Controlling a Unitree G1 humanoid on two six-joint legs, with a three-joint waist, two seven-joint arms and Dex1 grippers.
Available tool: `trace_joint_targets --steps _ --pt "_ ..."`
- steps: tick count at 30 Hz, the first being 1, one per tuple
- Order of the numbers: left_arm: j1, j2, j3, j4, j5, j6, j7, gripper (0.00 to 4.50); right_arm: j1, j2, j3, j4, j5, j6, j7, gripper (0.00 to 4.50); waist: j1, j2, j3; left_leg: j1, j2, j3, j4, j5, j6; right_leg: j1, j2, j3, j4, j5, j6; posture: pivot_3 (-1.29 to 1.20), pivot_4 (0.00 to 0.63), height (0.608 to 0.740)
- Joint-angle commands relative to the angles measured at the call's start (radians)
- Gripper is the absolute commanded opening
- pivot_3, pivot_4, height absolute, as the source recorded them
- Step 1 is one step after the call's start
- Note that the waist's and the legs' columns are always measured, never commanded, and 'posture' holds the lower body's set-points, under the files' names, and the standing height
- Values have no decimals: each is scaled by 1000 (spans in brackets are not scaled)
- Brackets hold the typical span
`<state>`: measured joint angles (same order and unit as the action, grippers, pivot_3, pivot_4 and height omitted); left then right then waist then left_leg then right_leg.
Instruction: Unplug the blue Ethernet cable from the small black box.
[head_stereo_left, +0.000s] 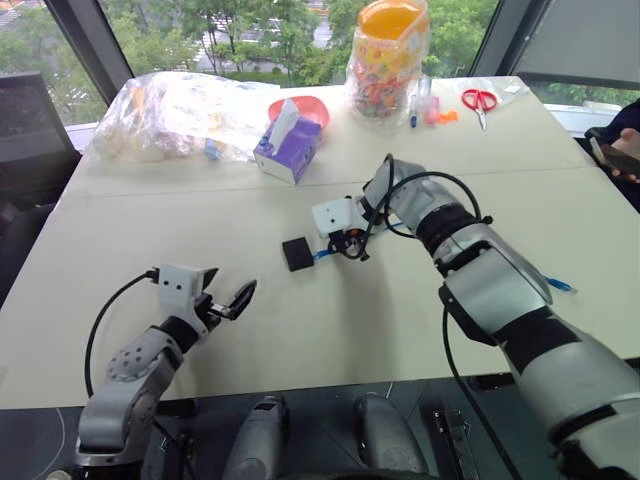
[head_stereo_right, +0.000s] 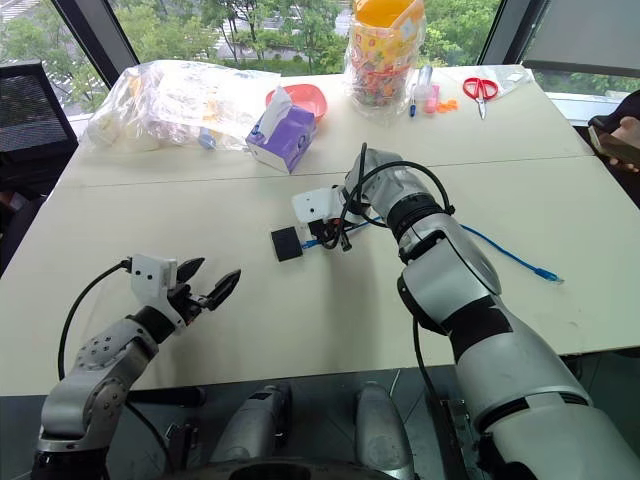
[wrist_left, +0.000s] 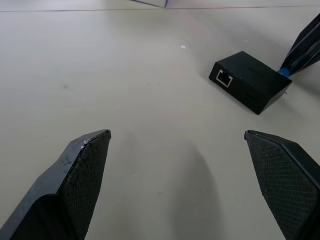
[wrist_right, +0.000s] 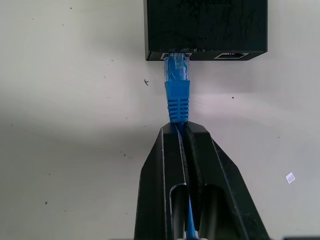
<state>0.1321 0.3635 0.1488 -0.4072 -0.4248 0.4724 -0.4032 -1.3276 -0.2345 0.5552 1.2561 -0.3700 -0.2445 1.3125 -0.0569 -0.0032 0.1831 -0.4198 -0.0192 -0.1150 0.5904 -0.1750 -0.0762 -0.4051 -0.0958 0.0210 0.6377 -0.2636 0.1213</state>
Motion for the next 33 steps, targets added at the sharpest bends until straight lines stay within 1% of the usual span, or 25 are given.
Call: trace_joint_targets --steps 1,5,7,10,12,14,17,21,24,26,27,33 --pt "-36 32 58 -2 -25 -13 -21 4500 -16 8 -33 -21 0 -24 -32 60 0 0 0 0 0 0 0 0 0 0 0 0 0 0 0 0 150 726" --pt "-135 59 124 21 -124 54 -35 4500 13 -54 -112 -119 40 -138 -170 60 3 0 1 0 0 0 0 1 -1 -2 0 0 4 0 0 0 150 726" --pt "-179 65 140 23 -186 109 -44 4500 45 -74 -163 -177 66 -160 -244 60 9 0 1 -1 0 -1 0 1 -2 -3 0 0 5 0 1 0 150 726" --pt "-276 85 125 33 -283 208 -74 4500 158 -125 -236 -336 82 -238 -419 60 17 -2 2 -1 0 -1 1 1 -2 -2 0 0 6 0 4 0 150 726" --pt "-351 78 119 59 -337 264 -73 4500 254 -155 -261 -451 54 -310 -552 60 22 -3 3 -2 0 -1 1 1 -2 -2 0 0 8 0 5 0 150 726" --pt "-417 68 121 91 -387 312 -74 4500 353 -178 -270 -560 13 -345 -663 60 19 -4 4 -2 -1 -1 2 2 -2 -2 0 1 8 0 6 0 150 726" --pt "-479 72 128 124 -438 361 -80 4500 455 -200 -265 -684 -61 -364 -783 60 10 -4 4 -2 -1 -1 2 2 -2 -2 0 1 8 0 6 0 150 726" --pt "-561 92 141 161 -543 439 -122 4500 581 -213 -271 -862 -180 -378 -966 60 9 -5 5 -1 0 -1 2 2 -2 -4 1 2 10 0 6 0 150 726" --pt "-590 117 129 180 -569 475 -150 4500 610 -212 -279 -927 -229 -370 -1059 60 11 -5 5 -1 0 -1 2 2 -3 -4 1 2 10 0 6 0 150 726" --pt "-603 130 120 191 -577 486 -167 4500 614 -211 -277 -945 -244 -361 -1092 60 13 -6 5 -1 0 -1 2 3 -4 -3 1 2 10 0 5 0 150 726" --pt "-610 133 117 198 -576 488 -172 4500 614 -211 -273 -947 -250 -363 -1105 60 13 -6 5 -1 0 -1 3 3 -4 -2 1 2 10 -1 3 0 150 726" --pt "-623 137 94 202 -560 480 -190 4500 610 -224 -257 -947 -249 -384 -1127 60 15 -8 6 -1 0 -1 3 3 -4 -2 1 2 10 -2 2 0 150 726"
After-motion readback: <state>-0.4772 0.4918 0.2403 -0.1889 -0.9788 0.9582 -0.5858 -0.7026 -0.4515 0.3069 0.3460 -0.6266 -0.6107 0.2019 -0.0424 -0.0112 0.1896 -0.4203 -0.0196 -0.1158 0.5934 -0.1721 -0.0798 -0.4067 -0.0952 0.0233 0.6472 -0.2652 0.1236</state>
